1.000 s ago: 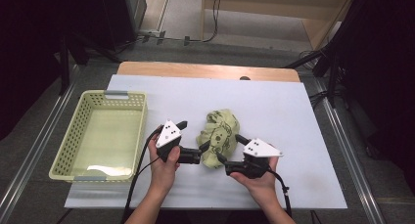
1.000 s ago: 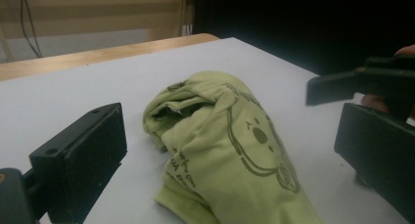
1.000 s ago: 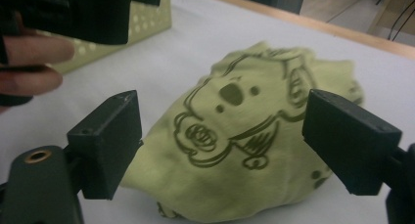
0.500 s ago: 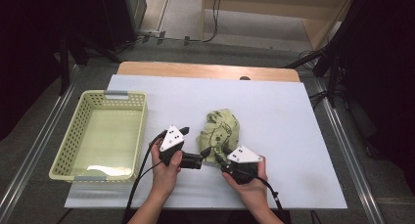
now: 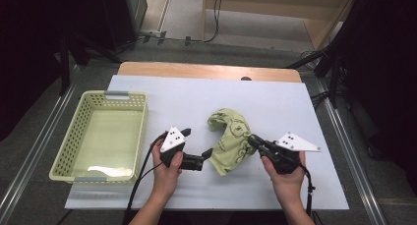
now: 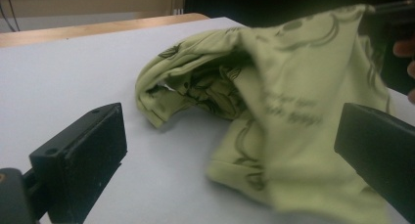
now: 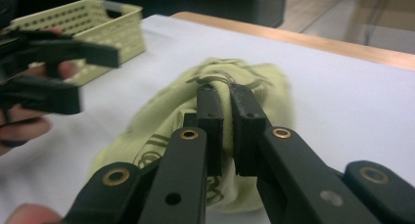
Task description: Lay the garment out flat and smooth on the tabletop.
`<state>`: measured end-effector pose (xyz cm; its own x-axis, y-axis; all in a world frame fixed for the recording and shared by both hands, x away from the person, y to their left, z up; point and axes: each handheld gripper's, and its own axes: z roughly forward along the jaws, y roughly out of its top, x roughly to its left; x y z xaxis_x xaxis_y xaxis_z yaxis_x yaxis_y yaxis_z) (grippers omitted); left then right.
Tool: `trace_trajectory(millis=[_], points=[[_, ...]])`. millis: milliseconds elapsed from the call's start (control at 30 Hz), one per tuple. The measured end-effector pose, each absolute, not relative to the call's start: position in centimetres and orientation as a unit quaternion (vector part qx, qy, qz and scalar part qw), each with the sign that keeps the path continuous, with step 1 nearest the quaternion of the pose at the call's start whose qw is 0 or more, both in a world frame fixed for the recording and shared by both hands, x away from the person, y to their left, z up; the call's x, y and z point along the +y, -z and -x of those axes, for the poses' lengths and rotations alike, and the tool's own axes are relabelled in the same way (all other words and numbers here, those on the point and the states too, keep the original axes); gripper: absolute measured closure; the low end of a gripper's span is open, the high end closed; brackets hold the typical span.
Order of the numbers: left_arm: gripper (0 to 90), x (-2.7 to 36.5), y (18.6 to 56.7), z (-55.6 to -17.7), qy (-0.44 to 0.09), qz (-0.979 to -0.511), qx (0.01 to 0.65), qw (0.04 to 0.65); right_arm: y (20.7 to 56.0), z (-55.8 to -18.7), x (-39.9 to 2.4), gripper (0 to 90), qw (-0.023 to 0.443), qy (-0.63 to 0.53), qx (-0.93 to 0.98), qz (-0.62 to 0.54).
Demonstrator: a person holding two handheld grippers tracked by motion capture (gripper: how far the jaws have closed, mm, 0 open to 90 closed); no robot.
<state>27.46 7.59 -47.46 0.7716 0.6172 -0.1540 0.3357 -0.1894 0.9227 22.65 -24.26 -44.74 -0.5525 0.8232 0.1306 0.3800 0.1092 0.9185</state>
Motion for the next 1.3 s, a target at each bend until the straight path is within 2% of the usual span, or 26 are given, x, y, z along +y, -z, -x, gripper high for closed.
trace_trajectory(millis=[200, 333, 433, 500, 633, 767, 900, 1000, 1033, 1133, 1167, 1233, 1300], points=[[0.0, 7.6, 47.5, -27.4, -0.127, -0.763, 0.313, 0.551, 45.0, -23.4, -28.7, 81.9, 0.228, -0.503, 0.687, -0.473], [0.0, 7.5, 47.6, -27.4, -0.126, -0.764, 0.313, 0.551, 46.6, -24.2, -31.5, 81.6, 0.256, -0.454, 0.678, -0.519], [0.0, 7.4, 47.6, -27.4, -0.125, -0.765, 0.312, 0.550, 48.2, -24.9, -33.0, 79.9, 0.239, -0.428, 0.674, -0.553], [0.0, 7.4, 47.6, -27.4, -0.125, -0.765, 0.312, 0.550, 48.4, -25.1, -33.6, 67.8, 0.226, -0.427, 0.667, -0.567], [0.0, 7.3, 47.6, -27.4, -0.123, -0.765, 0.311, 0.551, 46.1, -24.2, -32.6, 40.5, 0.263, -0.459, 0.667, -0.524], [0.0, 6.9, 47.7, -27.3, -0.118, -0.767, 0.308, 0.550, 45.5, -24.6, -30.1, 13.6, 0.223, -0.480, 0.699, -0.480], [0.0, 6.4, 47.9, -27.0, -0.112, -0.772, 0.303, 0.547, 48.6, -26.5, -27.4, 1.6, 0.210, -0.399, 0.732, -0.511], [0.0, 6.0, 48.1, -26.9, -0.109, -0.776, 0.299, 0.545, 51.0, -27.9, -26.9, 3.1, 0.188, -0.344, 0.750, -0.533], [0.0, 5.9, 48.2, -26.9, -0.108, -0.776, 0.300, 0.544, 51.7, -28.1, -26.7, 10.4, 0.183, -0.334, 0.754, -0.536], [0.0, 5.5, 48.5, -26.8, -0.103, -0.780, 0.297, 0.541, 51.2, -27.7, -26.7, 50.2, 0.195, -0.359, 0.750, -0.521], [0.0, 5.4, 48.6, -26.8, -0.103, -0.781, 0.297, 0.539, 51.0, -27.4, -26.6, 60.8, 0.191, -0.373, 0.748, -0.514], [0.0, 5.2, 48.7, -26.7, -0.099, -0.784, 0.295, 0.538, 51.0, -27.0, -26.6, 67.8, 0.180, -0.397, 0.739, -0.513], [0.0, 5.1, 48.6, -26.6, -0.102, -0.783, 0.295, 0.538, 50.7, -26.7, -26.5, 69.8, 0.164, -0.424, 0.731, -0.509]])
